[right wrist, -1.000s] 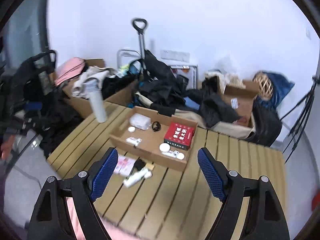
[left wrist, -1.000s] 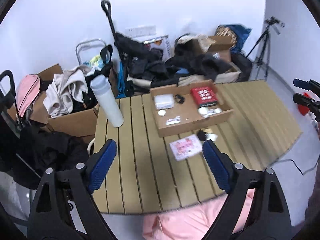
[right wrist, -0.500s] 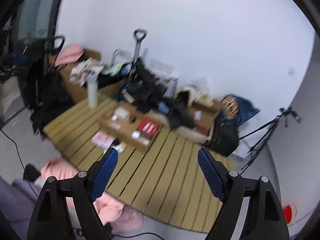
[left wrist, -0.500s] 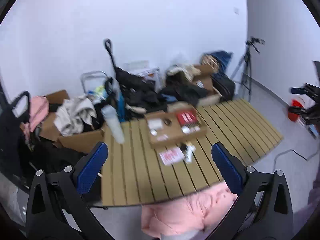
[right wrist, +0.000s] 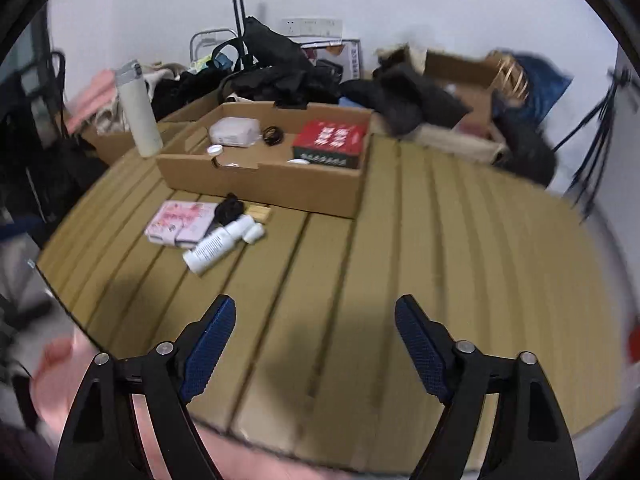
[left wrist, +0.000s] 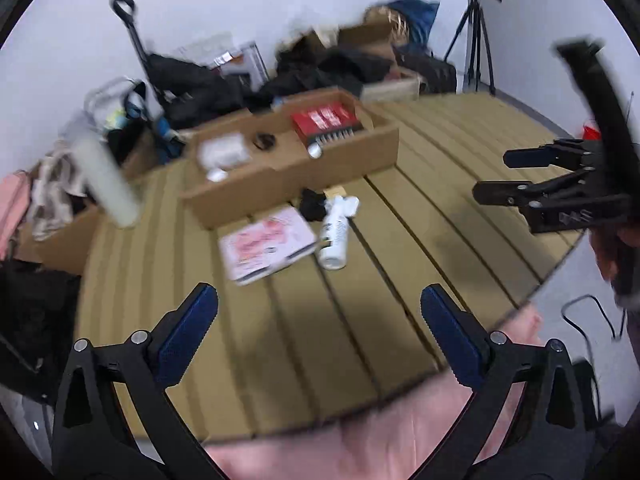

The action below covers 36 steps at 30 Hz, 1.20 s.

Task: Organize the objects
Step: 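Open and lift both tools away from the cardboard tray, then grasp the white spray bottle with the left tool while the right tool grasps the white oval item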

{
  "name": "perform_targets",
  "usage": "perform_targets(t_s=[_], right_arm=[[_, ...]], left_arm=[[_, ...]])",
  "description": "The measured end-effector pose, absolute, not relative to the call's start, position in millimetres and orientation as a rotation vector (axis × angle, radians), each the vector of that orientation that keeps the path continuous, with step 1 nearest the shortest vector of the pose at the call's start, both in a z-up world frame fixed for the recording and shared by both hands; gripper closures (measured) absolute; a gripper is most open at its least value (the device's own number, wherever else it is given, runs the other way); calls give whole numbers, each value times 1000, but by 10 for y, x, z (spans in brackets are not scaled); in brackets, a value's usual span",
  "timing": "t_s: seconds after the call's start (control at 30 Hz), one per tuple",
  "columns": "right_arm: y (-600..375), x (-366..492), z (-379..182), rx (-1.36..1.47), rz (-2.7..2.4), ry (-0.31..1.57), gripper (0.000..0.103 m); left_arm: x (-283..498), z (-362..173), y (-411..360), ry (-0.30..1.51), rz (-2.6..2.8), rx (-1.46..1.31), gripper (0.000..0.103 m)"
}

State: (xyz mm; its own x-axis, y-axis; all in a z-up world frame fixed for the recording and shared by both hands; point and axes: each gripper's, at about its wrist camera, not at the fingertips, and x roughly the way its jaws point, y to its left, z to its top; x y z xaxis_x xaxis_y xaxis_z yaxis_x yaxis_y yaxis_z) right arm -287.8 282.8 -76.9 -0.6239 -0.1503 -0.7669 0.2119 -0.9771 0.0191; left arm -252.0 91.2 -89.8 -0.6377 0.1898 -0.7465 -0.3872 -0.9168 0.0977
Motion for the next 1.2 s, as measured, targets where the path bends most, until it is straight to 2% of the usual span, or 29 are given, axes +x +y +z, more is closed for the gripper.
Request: perform_targets(t_s=[0.07, 0.1, 0.17, 0.23, 0.3, 0.4, 0.43, 0.53, 0.8, 0.83, 0.87, 0.9, 1.07, 1.2], right_arm=[[2809, -3014, -885, 1242, -2634, 71, 20], [2802, -3083, -944, 1242, -2616, 56, 21], [2790, -3186, -1047, 1230, -2590, 32, 25], [2781, -3289, -1168, 1238, -2568, 2, 39], [2801, -3409, -1295, 1268, -2556, -14, 41], [2821, -3544, -1400, 1272, -2531, -61, 51], [2824, -3564, -1416, 1270, -2525, -70, 52], [2777, -3629, -1452, 1257, -2492, -56, 53], [2164, -3894, -1601, 1239, -2406, 127, 53], [2076, -3963, -1650, 1241, -2403, 145, 54], [2019, -4009, -1696, 1243, -2406, 162, 59], [1955, -4047, -1764, 1261, -2432, 204, 73], [1929, -3931, -1740, 1271, -2461, 245, 73], [2149, -3652, -1443, 1321, -2474, 125, 73]], left_arm=[[-2857, -1189, 1070, 383, 2544, -1194, 16], [-2937, -1260, 1110, 406, 2542, -1198, 18], [-3196, -1429, 1240, 419, 2526, -1189, 31], [-3377, -1535, 1310, 415, 2508, -1226, 39], [-3493, -1597, 1383, 406, 2502, -1230, 41], [-3507, -1719, 1461, 419, 2467, -1258, 76], [-3492, -1756, 1448, 425, 2488, -1275, 79], [-3379, -1738, 1327, 343, 2520, -1318, 79], [-2873, -1364, 665, -101, 2490, -1370, 79], [-2869, -1318, 622, -113, 2503, -1371, 79], [-2831, -1249, 547, -123, 2535, -1369, 79], [-2825, -1207, 505, -132, 2553, -1365, 79], [-2613, -972, 244, -217, 2618, -1320, 79], [-2464, -734, 162, -231, 2668, -1288, 79]])
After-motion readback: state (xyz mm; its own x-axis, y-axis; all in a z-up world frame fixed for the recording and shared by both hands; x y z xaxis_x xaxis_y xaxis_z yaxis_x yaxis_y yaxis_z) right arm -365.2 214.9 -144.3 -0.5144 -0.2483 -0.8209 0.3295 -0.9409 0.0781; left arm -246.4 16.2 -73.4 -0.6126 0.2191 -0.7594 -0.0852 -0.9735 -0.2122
